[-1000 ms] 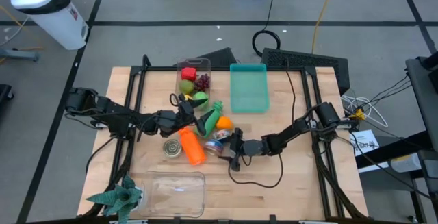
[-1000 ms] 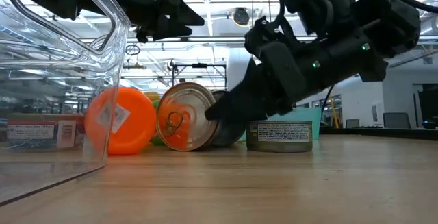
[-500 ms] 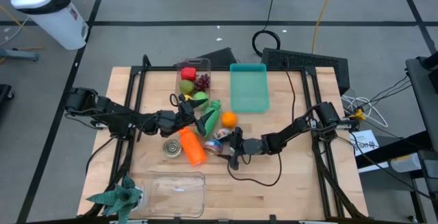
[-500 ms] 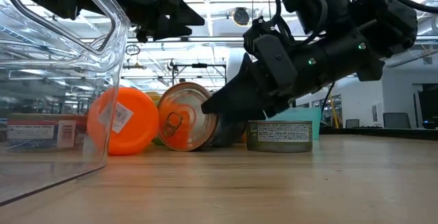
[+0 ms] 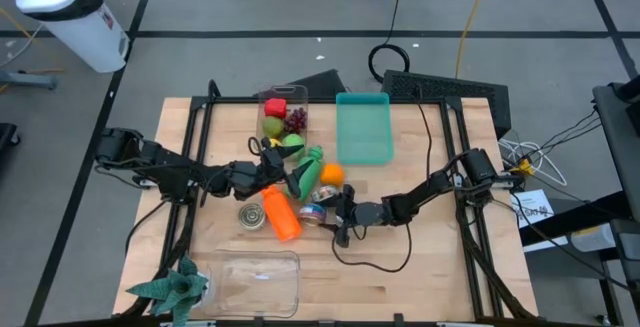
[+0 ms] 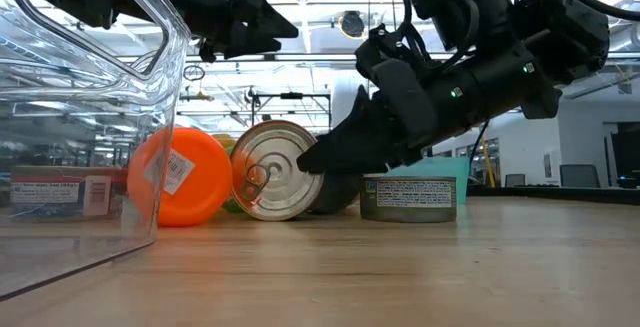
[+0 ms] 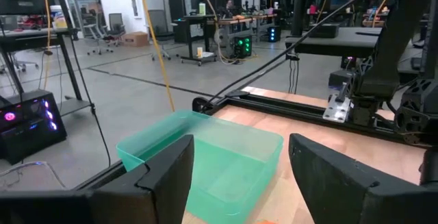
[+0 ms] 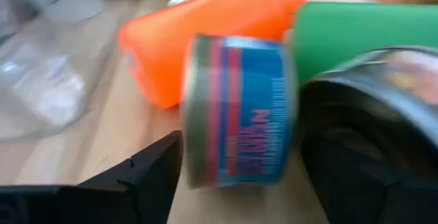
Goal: Pick & Place Food Item
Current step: Put the right blue pink tuna can into the light blue bin
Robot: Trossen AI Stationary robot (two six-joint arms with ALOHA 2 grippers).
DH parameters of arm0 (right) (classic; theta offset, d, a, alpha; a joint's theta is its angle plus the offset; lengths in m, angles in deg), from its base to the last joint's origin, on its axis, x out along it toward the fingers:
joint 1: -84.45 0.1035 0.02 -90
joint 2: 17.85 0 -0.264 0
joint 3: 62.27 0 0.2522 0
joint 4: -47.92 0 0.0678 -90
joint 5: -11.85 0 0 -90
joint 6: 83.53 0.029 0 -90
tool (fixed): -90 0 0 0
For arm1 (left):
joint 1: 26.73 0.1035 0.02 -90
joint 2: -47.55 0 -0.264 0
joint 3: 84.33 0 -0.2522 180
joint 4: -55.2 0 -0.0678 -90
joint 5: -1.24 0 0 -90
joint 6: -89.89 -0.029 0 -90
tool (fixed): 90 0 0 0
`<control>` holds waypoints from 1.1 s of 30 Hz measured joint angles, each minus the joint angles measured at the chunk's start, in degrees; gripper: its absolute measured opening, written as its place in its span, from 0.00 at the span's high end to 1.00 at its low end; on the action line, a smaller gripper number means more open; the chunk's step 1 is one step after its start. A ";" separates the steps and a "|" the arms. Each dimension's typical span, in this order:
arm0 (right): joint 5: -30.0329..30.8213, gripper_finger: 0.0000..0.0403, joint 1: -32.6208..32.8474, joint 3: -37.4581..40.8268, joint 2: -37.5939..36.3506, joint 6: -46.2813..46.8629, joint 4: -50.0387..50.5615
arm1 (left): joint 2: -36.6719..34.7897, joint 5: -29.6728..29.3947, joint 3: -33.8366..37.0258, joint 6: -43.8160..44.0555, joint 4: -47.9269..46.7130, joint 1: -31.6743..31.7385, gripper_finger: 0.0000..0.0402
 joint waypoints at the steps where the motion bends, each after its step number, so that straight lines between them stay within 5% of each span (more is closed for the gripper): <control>1: -1.81 0.33 0.00 0.00 0.00 -0.86 -0.02 | 0.00 0.01 0.00 0.00 0.00 0.00 0.39; 12: -3.14 0.50 -0.02 0.00 -0.02 -1.10 -0.04 | 0.00 0.02 0.00 0.00 -0.02 0.00 0.39; 33: -3.14 0.52 -0.02 0.04 -0.09 -1.10 -0.90 | 0.00 0.02 0.00 0.00 -0.33 0.01 0.39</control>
